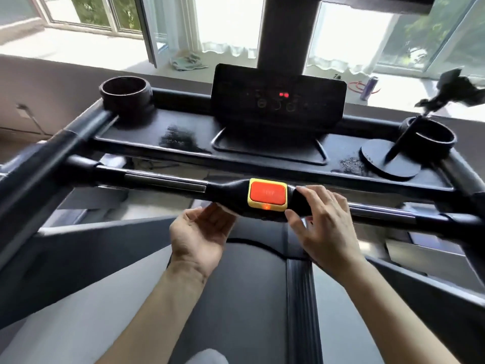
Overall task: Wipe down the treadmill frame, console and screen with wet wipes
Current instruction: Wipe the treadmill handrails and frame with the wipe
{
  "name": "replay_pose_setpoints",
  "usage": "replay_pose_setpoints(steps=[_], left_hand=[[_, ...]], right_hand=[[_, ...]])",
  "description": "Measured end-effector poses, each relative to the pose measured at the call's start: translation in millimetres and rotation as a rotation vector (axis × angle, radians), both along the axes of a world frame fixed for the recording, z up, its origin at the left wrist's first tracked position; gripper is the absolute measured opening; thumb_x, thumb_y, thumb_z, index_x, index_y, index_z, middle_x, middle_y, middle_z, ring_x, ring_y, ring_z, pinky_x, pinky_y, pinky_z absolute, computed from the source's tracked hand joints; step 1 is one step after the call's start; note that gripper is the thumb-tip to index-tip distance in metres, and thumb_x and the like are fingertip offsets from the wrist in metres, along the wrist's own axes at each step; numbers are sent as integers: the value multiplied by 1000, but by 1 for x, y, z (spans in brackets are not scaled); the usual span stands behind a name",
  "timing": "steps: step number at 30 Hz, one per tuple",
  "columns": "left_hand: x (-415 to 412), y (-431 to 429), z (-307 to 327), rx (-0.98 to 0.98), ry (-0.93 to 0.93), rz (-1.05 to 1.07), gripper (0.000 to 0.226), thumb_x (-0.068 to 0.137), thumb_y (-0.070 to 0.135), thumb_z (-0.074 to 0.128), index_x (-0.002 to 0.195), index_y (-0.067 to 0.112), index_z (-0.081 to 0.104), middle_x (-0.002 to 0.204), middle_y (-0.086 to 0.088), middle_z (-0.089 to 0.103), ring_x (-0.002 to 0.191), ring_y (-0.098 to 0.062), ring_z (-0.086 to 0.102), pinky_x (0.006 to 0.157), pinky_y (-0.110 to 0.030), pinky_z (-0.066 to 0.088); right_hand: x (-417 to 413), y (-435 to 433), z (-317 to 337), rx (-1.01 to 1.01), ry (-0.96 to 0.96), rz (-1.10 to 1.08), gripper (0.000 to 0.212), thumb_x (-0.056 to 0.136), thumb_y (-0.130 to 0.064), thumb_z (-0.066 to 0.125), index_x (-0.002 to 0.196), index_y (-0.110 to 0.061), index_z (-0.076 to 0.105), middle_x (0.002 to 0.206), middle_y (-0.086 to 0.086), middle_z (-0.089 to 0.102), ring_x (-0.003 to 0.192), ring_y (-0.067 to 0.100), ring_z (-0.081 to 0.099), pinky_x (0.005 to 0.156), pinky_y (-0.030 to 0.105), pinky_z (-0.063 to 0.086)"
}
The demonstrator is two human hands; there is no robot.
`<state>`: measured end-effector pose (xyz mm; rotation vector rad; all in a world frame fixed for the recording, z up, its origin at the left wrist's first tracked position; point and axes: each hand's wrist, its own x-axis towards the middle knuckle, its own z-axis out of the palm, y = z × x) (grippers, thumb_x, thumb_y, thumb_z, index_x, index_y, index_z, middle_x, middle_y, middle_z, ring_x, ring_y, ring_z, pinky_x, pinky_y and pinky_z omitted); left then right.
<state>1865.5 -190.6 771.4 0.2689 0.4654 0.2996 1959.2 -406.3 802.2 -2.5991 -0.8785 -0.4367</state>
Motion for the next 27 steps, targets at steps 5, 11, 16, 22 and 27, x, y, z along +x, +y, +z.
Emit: replay_pose_setpoints(steps=[5, 11, 16, 22, 27], left_hand=[[17, -2, -34, -40, -269, 42, 56, 77, 15, 46, 128, -5, 59, 136, -26, 59, 131, -42, 57, 117, -52, 39], [30, -14, -60, 232, -414, 12, 44, 89, -17, 34, 94, -6, 76, 106, -20, 75, 95, -28, 76, 92, -39, 60], [52, -15, -76, 324, -456, 76, 23, 92, -17, 49, 85, -5, 67, 88, -14, 74, 86, -20, 73, 86, -33, 62], [71, -30, -80, 236, -482, 123, 18, 89, -17, 58, 89, -4, 70, 94, -15, 76, 81, -19, 75, 84, -37, 62], [82, -52, -83, 268, -470, 6, 14, 91, -15, 57, 91, -5, 67, 88, -19, 74, 82, -24, 74, 78, -36, 64]], right_hand=[[8, 6, -15, 90, -105, -44, 64, 90, -62, 40, 130, -17, 63, 115, -2, 60, 112, 19, 56, 101, 39, 37], [16, 15, -29, 245, -229, -61, 52, 87, -55, 37, 111, -23, 72, 108, 4, 67, 103, 25, 58, 98, 39, 37], [21, 14, -46, 299, -358, -26, 45, 90, -48, 36, 100, -24, 73, 100, 3, 63, 95, 26, 58, 92, 37, 42], [23, 18, -54, 375, -422, -18, 45, 86, -44, 33, 84, -19, 71, 88, 3, 61, 86, 28, 59, 88, 39, 44], [25, 15, -55, 371, -403, -18, 38, 91, -40, 38, 85, -20, 70, 94, -2, 59, 90, 24, 57, 88, 36, 40]])
